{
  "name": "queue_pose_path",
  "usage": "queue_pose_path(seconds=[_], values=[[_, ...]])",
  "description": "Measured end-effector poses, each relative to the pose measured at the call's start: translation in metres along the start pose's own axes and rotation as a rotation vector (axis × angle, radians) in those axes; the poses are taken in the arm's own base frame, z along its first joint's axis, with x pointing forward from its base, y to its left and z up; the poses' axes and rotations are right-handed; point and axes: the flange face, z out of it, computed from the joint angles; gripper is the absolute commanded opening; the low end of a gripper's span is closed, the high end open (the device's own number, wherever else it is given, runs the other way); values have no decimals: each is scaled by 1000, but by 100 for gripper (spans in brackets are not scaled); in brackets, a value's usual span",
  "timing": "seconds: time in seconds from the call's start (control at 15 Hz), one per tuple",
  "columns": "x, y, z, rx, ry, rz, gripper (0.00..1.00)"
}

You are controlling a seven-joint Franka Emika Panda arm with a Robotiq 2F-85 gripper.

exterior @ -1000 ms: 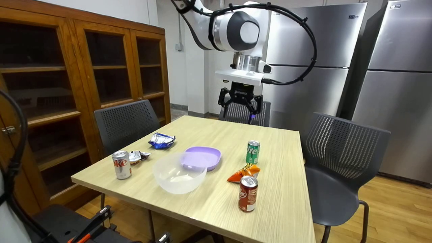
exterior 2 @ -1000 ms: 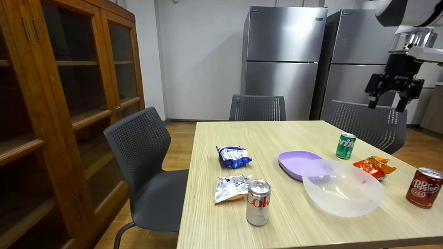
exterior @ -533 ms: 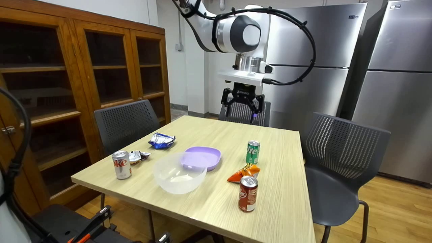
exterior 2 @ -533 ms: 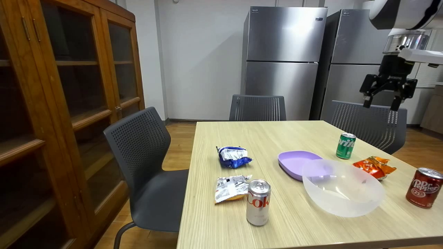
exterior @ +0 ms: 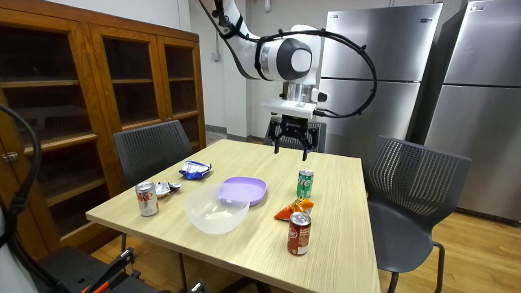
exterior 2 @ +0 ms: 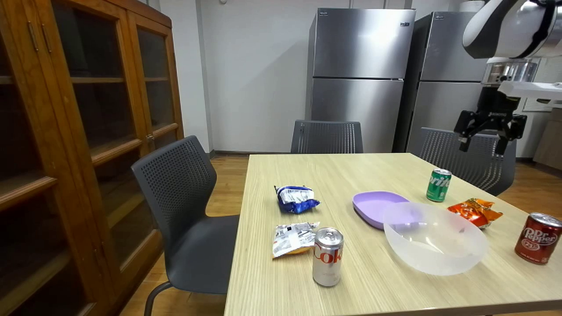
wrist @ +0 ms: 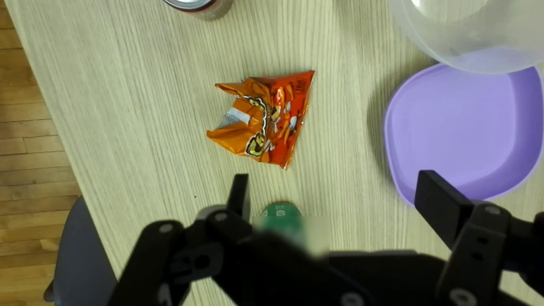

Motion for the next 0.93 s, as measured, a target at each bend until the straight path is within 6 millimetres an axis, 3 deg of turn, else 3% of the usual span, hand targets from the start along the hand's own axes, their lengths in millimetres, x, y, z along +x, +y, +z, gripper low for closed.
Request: queue_pose_path(seconds=[0.6, 0.93], values=[[26, 7, 59, -53, 108, 13, 100], [52, 17, 78, -61, 123, 13, 100]])
